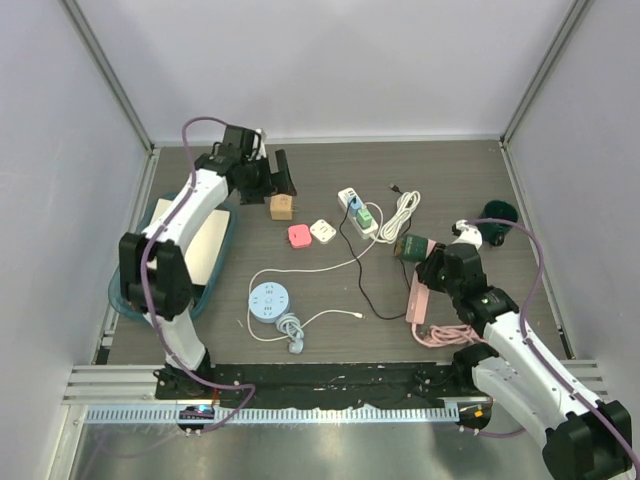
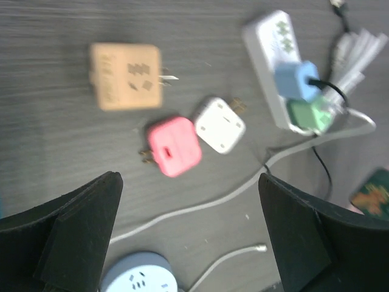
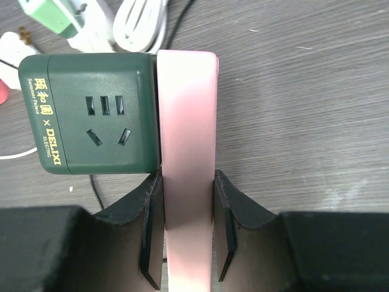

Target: Pull the plug off the socket

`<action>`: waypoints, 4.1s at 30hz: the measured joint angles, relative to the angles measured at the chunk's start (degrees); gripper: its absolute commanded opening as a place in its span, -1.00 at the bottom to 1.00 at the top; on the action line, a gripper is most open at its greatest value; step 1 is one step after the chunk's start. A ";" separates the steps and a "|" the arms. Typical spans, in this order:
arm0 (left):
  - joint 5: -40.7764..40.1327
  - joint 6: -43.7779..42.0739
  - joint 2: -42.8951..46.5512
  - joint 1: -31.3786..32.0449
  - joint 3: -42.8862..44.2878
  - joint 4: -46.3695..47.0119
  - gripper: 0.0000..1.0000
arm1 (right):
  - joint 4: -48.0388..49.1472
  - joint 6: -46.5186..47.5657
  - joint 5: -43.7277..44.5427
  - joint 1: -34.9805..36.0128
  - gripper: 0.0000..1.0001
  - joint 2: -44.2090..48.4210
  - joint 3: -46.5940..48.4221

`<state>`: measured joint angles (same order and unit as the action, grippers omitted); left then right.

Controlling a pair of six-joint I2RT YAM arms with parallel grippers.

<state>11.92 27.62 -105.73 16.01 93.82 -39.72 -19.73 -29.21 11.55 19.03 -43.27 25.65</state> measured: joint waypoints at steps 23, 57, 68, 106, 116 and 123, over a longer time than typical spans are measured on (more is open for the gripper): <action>12.63 9.77 13.33 22.47 -17.94 22.38 1.00 | 10.14 -2.67 -17.09 2.80 -0.98 -0.94 -2.78; 14.62 14.25 0.26 30.86 -15.21 28.85 -1.00 | 12.37 -6.08 -12.55 5.75 -0.98 0.81 -4.63; 15.93 14.49 0.26 29.86 -16.44 30.62 -1.00 | 11.47 -6.95 -10.67 6.62 -0.99 1.03 -4.63; 17.68 15.91 4.28 26.77 -20.94 33.42 -1.00 | 14.91 -8.83 -12.15 6.69 -0.98 -3.54 -2.99; 18.32 15.89 5.35 26.03 -21.90 33.14 -1.00 | 15.45 -9.14 -13.09 6.69 -0.98 -4.11 -2.82; 19.54 15.74 8.07 24.13 -22.71 32.33 -1.00 | 18.23 -9.35 -14.97 6.80 -0.99 -5.55 -1.73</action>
<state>31.46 43.35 -97.67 40.14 71.11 -7.40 -1.50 -38.57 -3.42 25.82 -48.82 23.92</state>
